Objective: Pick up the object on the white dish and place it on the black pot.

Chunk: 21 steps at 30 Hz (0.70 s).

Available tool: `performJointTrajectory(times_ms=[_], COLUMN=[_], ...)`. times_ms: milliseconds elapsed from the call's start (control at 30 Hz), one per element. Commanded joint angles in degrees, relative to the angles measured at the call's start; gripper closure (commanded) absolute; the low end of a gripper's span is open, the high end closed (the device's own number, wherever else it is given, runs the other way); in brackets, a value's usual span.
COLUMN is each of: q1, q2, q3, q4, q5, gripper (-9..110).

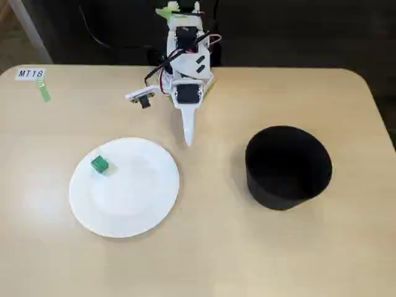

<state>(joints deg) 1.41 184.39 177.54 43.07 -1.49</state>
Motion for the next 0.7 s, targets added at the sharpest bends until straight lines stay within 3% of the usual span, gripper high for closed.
performJointTrajectory(times_ms=[0, 467, 667], q1=[0.1, -0.5, 1.0], q2=[6.4, 5.4, -23.3], q3=[1.1, -3.6, -27.4], q4=[1.0, 1.9, 3.3], q5=[2.8, 0.4, -4.0], gripper=[101, 101, 102])
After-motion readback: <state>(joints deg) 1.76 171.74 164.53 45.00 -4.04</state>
